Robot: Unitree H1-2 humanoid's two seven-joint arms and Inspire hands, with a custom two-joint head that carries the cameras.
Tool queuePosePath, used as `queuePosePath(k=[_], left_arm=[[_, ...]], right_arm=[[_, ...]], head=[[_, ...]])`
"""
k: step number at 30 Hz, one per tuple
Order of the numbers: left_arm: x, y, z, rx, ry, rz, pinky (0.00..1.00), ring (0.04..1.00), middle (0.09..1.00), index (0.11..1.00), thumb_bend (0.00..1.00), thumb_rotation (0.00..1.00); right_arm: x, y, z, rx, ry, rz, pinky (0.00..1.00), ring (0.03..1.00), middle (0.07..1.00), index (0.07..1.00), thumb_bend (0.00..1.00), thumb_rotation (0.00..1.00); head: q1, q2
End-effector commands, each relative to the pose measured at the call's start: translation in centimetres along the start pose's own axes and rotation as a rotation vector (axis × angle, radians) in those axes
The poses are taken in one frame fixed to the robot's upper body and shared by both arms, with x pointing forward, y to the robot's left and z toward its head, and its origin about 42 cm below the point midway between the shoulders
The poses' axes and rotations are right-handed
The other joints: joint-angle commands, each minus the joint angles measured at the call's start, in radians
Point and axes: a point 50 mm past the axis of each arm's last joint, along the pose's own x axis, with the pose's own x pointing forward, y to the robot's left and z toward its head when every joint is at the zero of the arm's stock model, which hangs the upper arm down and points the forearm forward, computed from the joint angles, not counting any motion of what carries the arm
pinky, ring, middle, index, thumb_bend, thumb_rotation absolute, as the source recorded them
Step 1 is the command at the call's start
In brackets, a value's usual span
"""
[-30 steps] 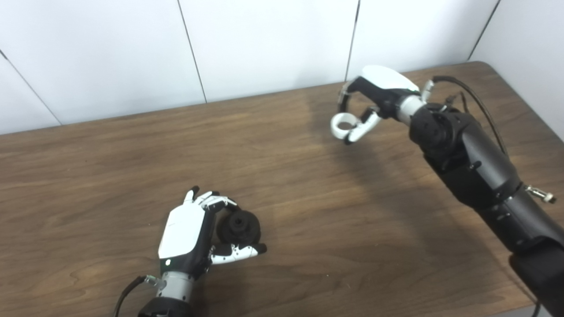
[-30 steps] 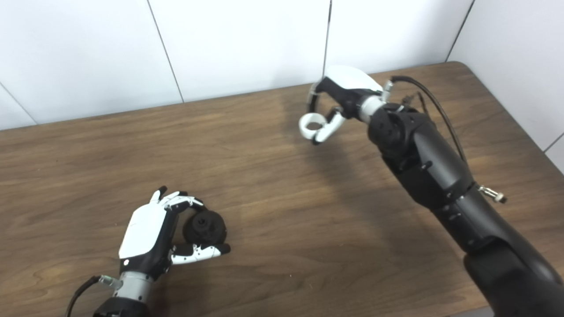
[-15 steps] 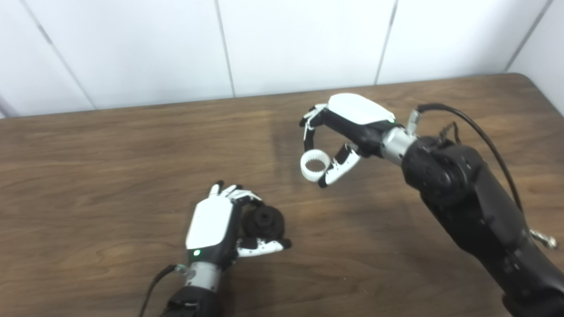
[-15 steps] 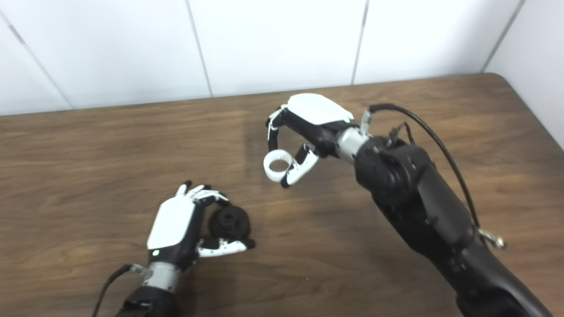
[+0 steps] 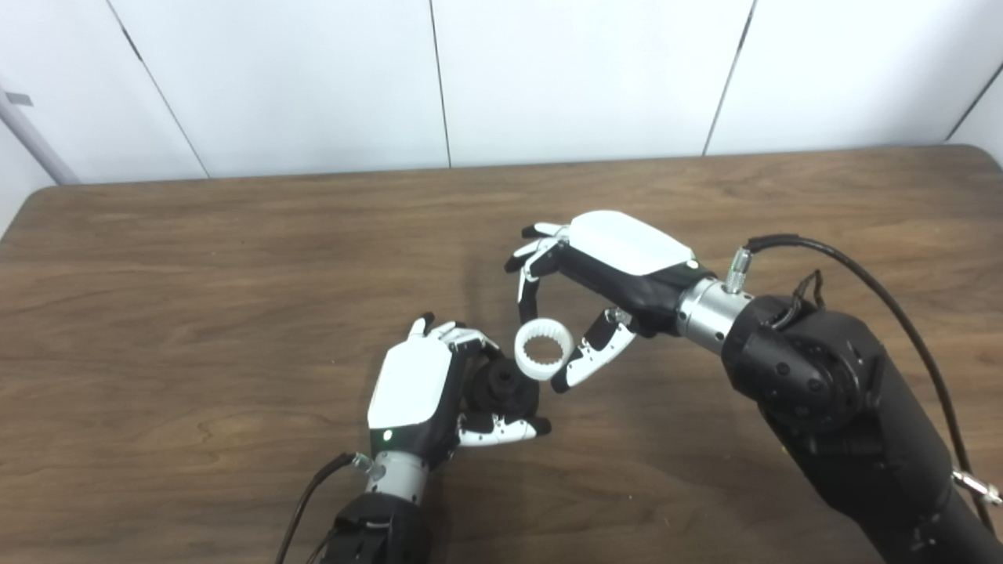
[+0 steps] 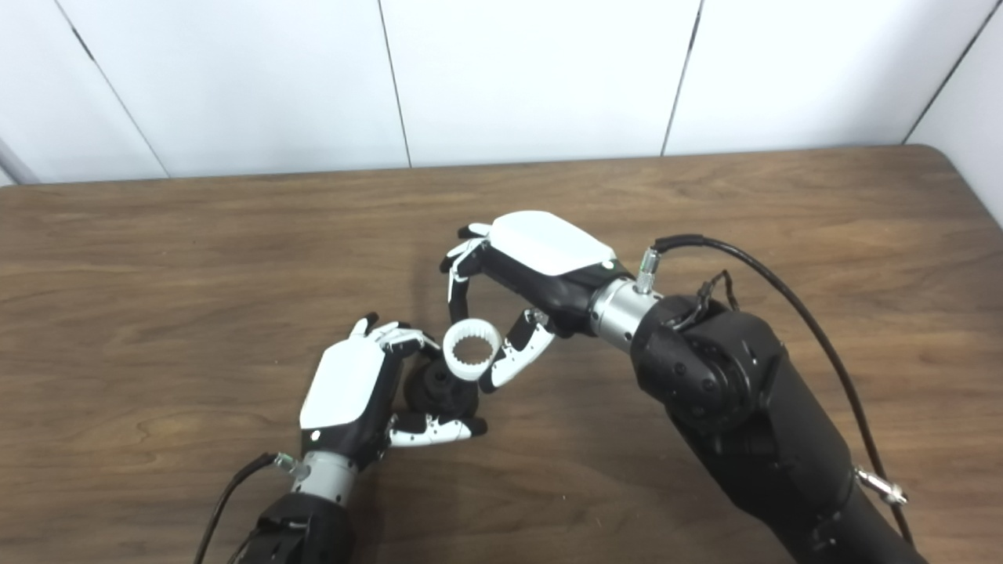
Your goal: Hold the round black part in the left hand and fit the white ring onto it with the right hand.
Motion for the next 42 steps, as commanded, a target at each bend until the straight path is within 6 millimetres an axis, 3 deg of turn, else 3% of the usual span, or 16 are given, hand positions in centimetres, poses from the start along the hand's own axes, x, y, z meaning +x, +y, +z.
queuePosePath(k=[1,23,42], left_arm=[[-0.7,-2.2,-0.8,0.014,0.047,-0.117,0.98,0.854,0.733,0.483,0.52,0.05],[-0.6,-2.3,-0.4,0.003,0.058,-0.113,0.99,0.858,0.737,0.484,0.52,0.05],[-0.6,-2.3,-0.4,0.014,0.058,-0.116,0.98,0.859,0.735,0.484,0.52,0.05]], right_arm=[[-0.1,-1.0,1.0,-0.04,-0.054,-0.04,0.92,0.946,0.821,0.484,0.52,0.14],[1.9,1.4,-0.9,0.035,-0.008,-0.004,0.93,0.951,0.834,0.484,0.52,0.14],[3.2,1.6,-1.6,0.078,0.033,-0.018,0.92,0.96,0.839,0.484,0.52,0.14]], head=[[0.004,0.002],[0.018,0.014],[0.014,0.021]])
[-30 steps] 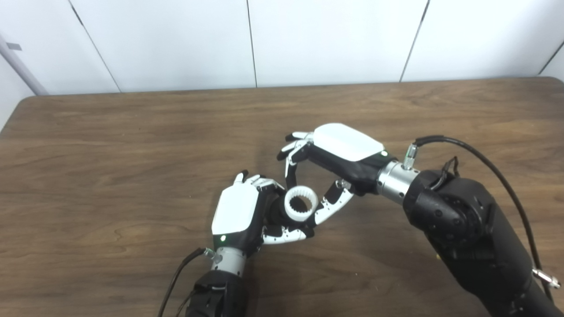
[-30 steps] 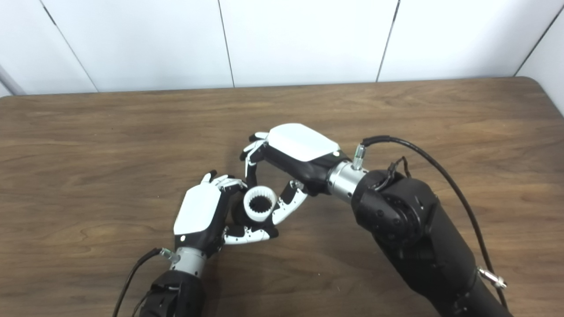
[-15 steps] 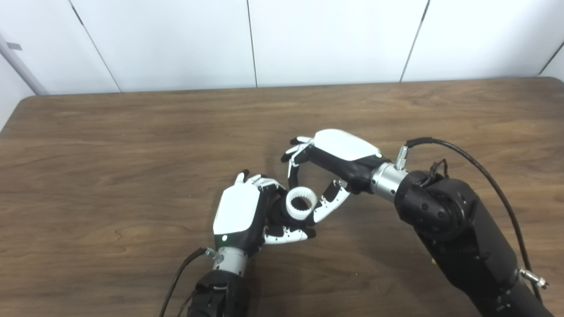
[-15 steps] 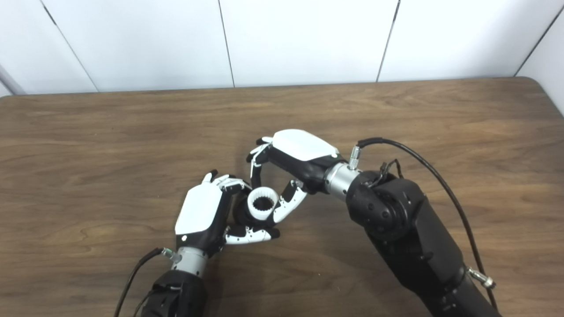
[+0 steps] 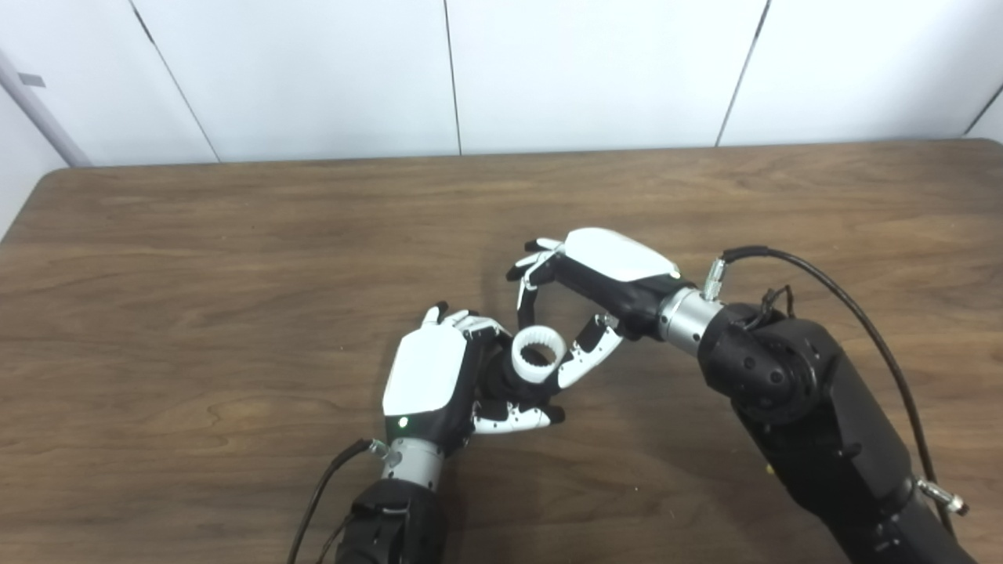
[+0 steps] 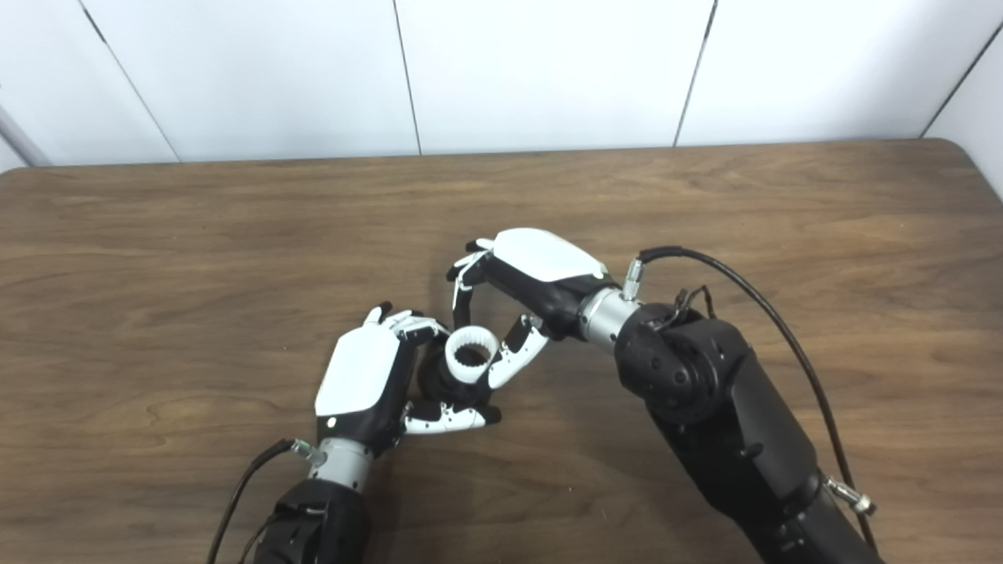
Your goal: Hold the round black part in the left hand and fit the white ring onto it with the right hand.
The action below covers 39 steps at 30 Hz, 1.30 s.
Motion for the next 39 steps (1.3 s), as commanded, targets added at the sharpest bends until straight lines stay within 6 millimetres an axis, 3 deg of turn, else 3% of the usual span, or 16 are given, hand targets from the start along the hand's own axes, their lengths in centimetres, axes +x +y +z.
queuePosePath(k=[1,39], left_arm=[[-0.7,-2.0,-0.8,0.015,0.048,-0.12,0.98,0.858,0.734,0.484,0.52,0.05],[-0.7,-2.1,-0.3,0.002,0.053,-0.118,0.98,0.856,0.739,0.483,0.52,0.05]], right_arm=[[0.3,-1.7,0.7,-0.021,-0.03,-0.068,0.92,0.961,0.84,0.484,0.52,0.14],[1.0,-0.2,0.4,-0.038,-0.021,-0.025,0.9,0.957,0.84,0.485,0.52,0.14]], head=[[-0.001,0.006],[0.006,0.018]])
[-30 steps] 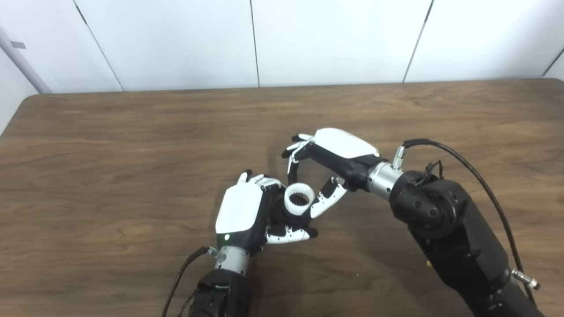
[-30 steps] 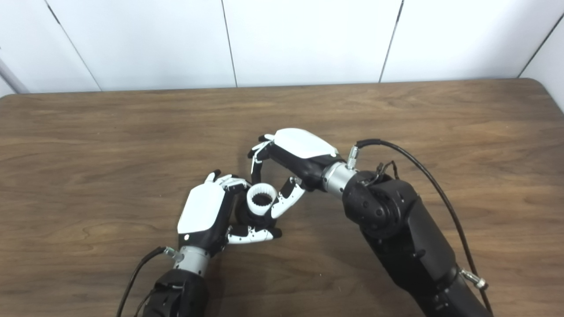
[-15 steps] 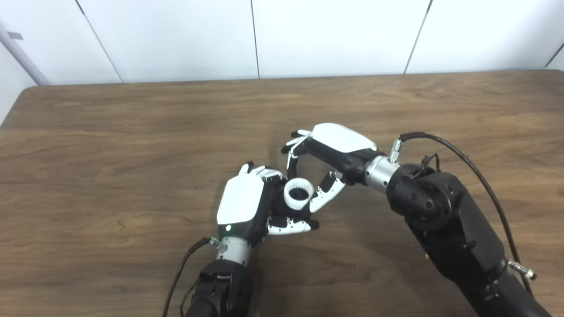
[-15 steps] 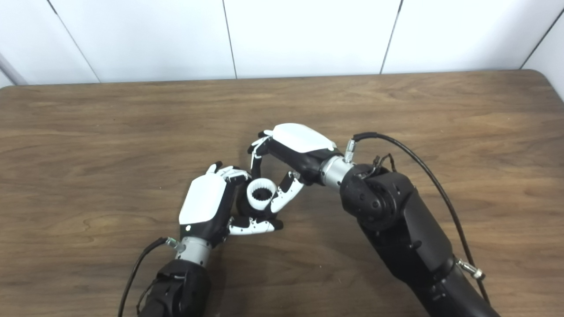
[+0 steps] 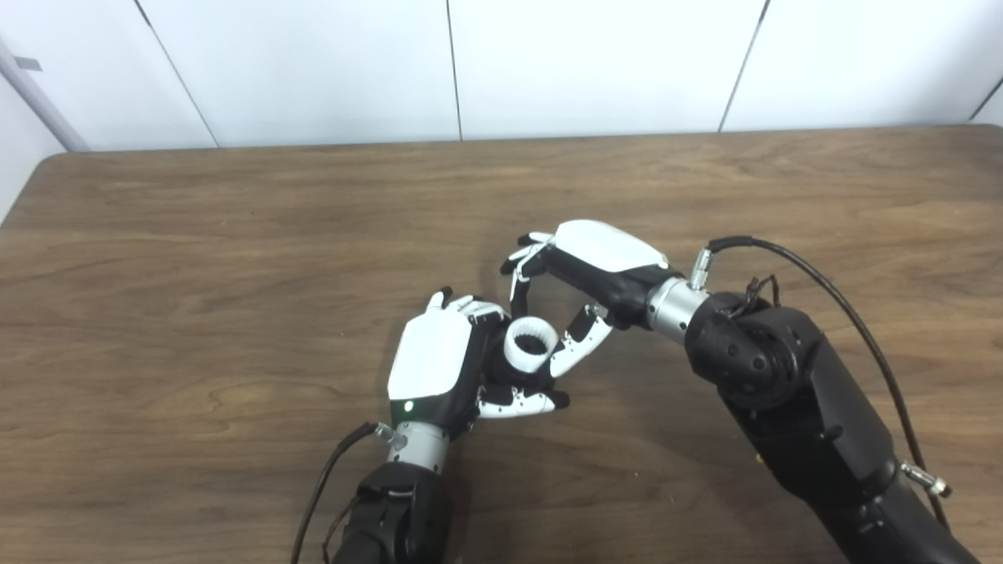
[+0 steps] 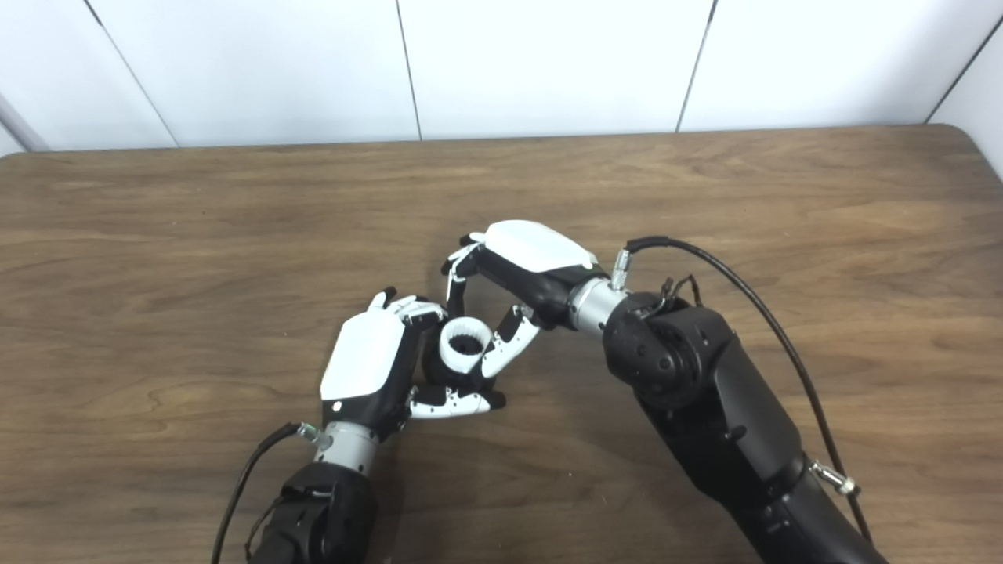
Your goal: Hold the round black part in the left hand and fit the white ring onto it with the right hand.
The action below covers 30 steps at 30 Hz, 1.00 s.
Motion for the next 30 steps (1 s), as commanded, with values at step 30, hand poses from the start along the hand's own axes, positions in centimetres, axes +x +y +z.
queuePosePath(k=[30], left_arm=[[-0.87,-1.92,-0.61,0.011,0.051,-0.113,0.98,0.853,0.735,0.483,0.52,0.05]], right_arm=[[0.42,-0.46,0.94,-0.022,-0.037,-0.056,0.9,0.954,0.828,0.484,0.52,0.14]], head=[[0.003,0.007]])
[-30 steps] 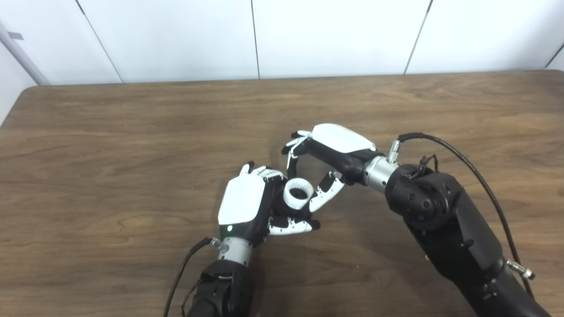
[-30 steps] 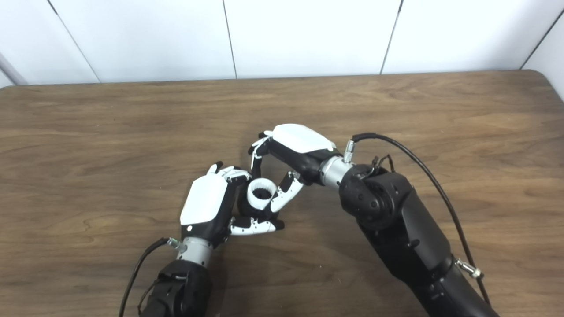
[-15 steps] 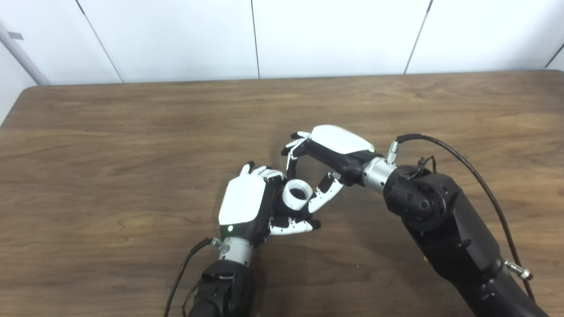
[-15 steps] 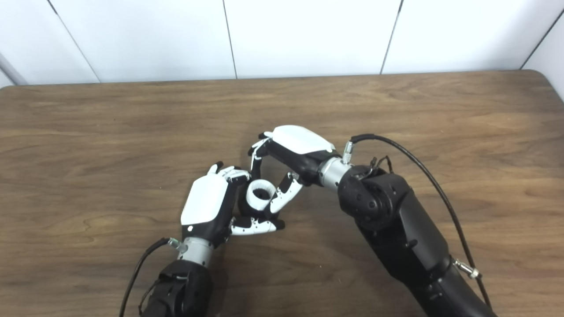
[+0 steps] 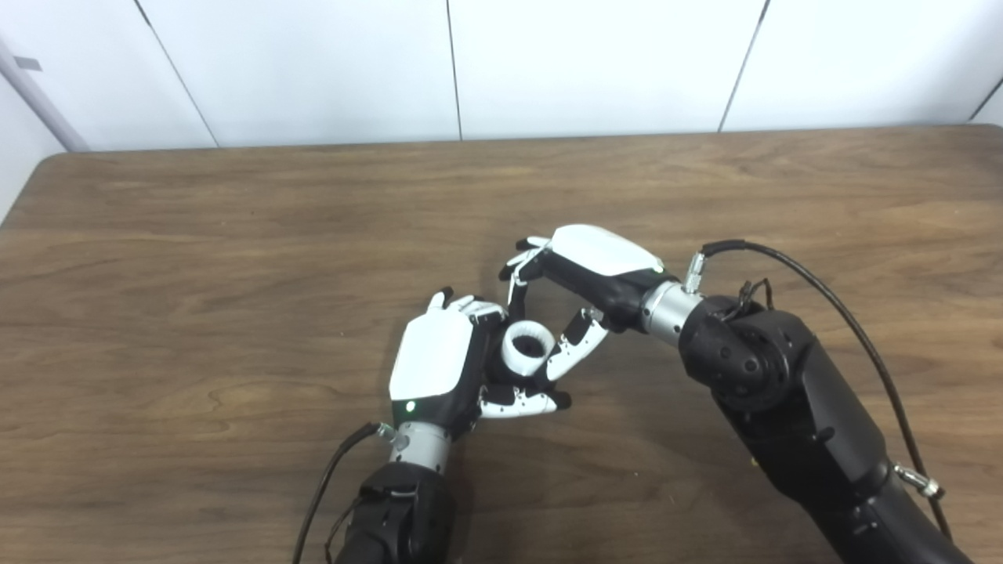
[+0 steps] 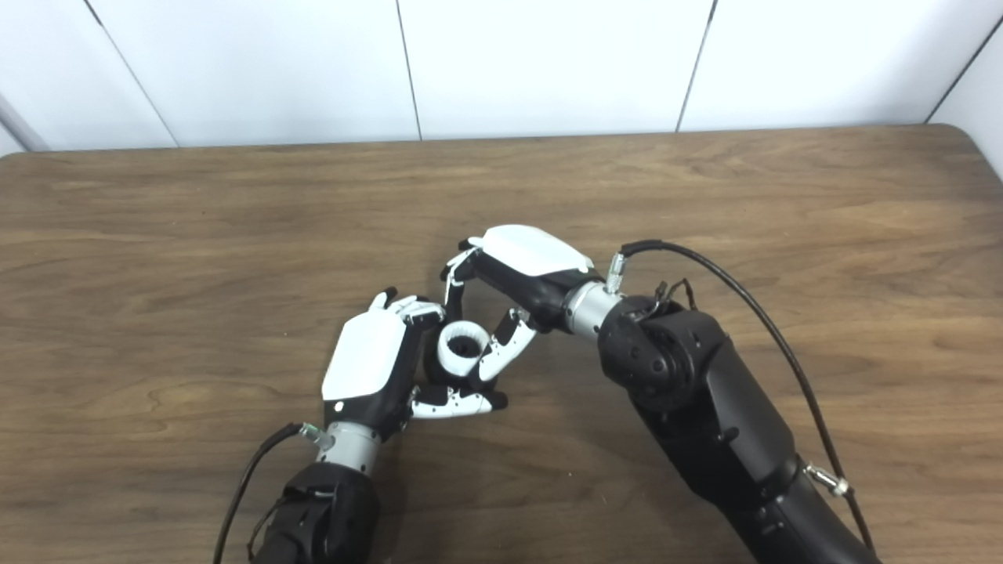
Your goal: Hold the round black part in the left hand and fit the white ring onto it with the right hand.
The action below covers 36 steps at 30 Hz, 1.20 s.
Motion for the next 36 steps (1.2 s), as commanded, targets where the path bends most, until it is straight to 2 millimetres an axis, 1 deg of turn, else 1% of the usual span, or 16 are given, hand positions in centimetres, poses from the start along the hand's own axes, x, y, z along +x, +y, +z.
queuePosePath(k=[1,16,24,32,36], left_arm=[[-0.86,-1.84,-0.77,0.012,0.045,-0.113,0.98,0.854,0.735,0.483,0.52,0.05],[-0.91,-1.72,-0.77,0.009,0.048,-0.117,0.98,0.857,0.739,0.483,0.52,0.05],[-0.88,-1.69,-0.73,0.009,0.051,-0.118,0.98,0.855,0.74,0.483,0.52,0.05],[-0.82,-1.68,-0.82,0.014,0.047,-0.114,0.98,0.852,0.737,0.483,0.52,0.05],[-0.78,-1.65,-0.81,0.016,0.048,-0.112,0.97,0.851,0.736,0.483,0.52,0.05]], right_arm=[[0.07,-1.04,0.9,-0.021,-0.042,-0.061,0.9,0.955,0.827,0.484,0.52,0.14],[0.06,-0.61,0.6,-0.011,-0.027,-0.055,0.9,0.953,0.837,0.484,0.52,0.14],[-0.04,-0.87,0.41,-0.002,-0.03,-0.061,0.9,0.957,0.839,0.487,0.52,0.14],[-0.05,-1.14,0.41,-0.023,-0.036,-0.06,0.89,0.961,0.859,0.491,0.52,0.15],[-0.08,-1.3,0.46,-0.032,-0.035,-0.06,0.9,0.983,0.881,0.493,0.52,0.15]], head=[[0.001,0.001],[0.002,0.004],[0.002,0.003],[0.001,0.003],[0.001,0.003]])
